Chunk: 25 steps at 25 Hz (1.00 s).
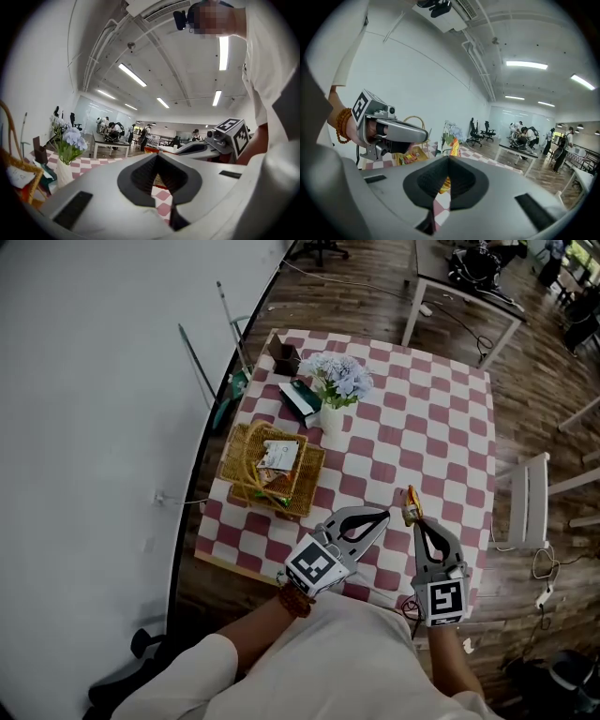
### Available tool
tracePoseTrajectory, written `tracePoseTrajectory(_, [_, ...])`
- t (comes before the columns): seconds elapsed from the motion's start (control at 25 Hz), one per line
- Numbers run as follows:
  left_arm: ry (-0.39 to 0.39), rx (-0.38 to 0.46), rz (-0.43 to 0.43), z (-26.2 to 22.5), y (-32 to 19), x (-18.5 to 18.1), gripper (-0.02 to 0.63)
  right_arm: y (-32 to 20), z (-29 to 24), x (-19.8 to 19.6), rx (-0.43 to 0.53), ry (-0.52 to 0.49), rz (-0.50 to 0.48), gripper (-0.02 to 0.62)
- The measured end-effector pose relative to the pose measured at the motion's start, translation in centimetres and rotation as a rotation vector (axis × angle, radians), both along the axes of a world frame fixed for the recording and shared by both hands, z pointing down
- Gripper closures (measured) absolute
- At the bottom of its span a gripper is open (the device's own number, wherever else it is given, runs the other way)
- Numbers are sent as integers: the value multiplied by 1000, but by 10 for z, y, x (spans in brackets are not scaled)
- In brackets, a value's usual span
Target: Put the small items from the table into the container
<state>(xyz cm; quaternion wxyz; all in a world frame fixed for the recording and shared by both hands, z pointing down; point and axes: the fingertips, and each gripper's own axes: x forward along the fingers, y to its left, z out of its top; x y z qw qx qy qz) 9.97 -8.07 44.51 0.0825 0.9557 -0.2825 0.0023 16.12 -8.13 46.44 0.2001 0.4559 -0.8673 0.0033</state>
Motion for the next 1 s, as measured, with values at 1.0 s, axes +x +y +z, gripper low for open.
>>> tracePoseTrajectory(1.0, [49, 38, -118, -79, 46, -38, 584, 46, -90, -38, 97, -173, -78, 574])
